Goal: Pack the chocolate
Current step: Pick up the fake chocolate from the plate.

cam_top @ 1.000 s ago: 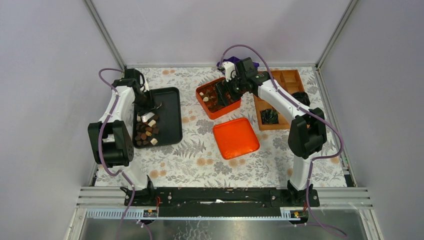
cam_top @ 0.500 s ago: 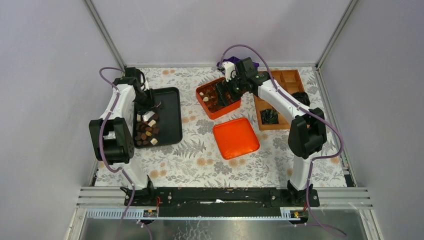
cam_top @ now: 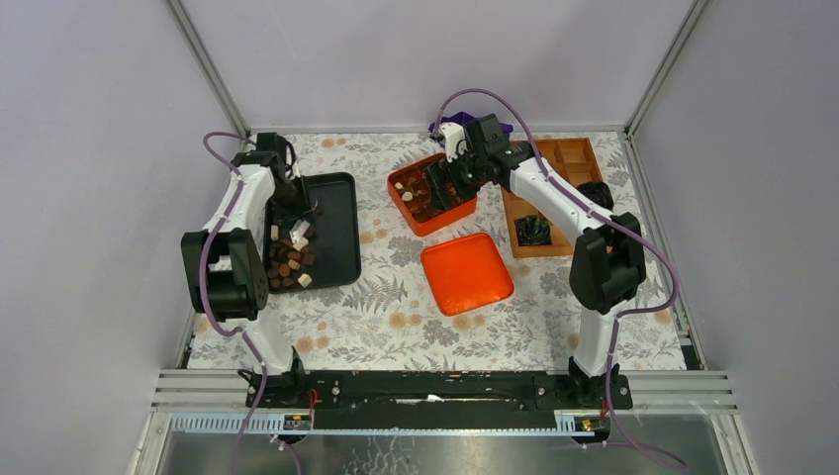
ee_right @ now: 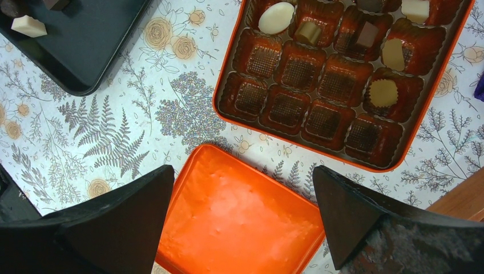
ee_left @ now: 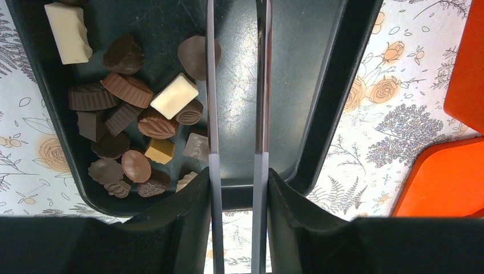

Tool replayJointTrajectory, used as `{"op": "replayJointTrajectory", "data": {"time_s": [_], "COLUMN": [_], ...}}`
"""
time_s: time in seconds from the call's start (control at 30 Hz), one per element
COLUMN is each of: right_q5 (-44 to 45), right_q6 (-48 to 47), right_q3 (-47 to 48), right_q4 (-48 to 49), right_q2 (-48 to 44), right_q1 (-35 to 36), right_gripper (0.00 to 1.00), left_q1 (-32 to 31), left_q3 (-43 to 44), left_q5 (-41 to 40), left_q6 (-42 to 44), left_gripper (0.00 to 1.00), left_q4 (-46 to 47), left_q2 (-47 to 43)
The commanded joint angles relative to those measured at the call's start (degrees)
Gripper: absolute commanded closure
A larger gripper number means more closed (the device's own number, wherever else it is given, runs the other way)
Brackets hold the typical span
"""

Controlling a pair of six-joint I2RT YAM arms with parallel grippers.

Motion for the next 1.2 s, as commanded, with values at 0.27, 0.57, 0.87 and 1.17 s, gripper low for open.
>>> {"op": "replayJointTrajectory", "data": {"time_s": [0.27,0.57,0.87,1.17], "right_q5": [-1.62,-4.89,-14.05,-14.40], "right_q6": [-0.15,-3.40,-4.98,-8.73], "right_q3": [0.44,1.64,4.01,11.72], "right_q4": [0.10,-2.86,-4.47,-5.36], "right_q2": [0.13,0.25,1.78,10.55], "right_q1": [0.09,0.01,-3.94,-12.29], "right_gripper": [0.00,0.00,0.00,0.00], "left_q1": [-0.82,-0.81,-0.81,-0.85], "left_q3": [2.34,-4.04,-10.91,-18.40], "left_q5": [-0.48,3.68,11.86,22.49], "left_q6": [-2.24,-3.40,-3.78,-9.10], "left_gripper": [1.00,1.00,1.00,1.00], "left_q4": [2.54,6.90,11.65,20.49], "left_q2": [-2.21,-10.22,-19.16,-27.44]}}
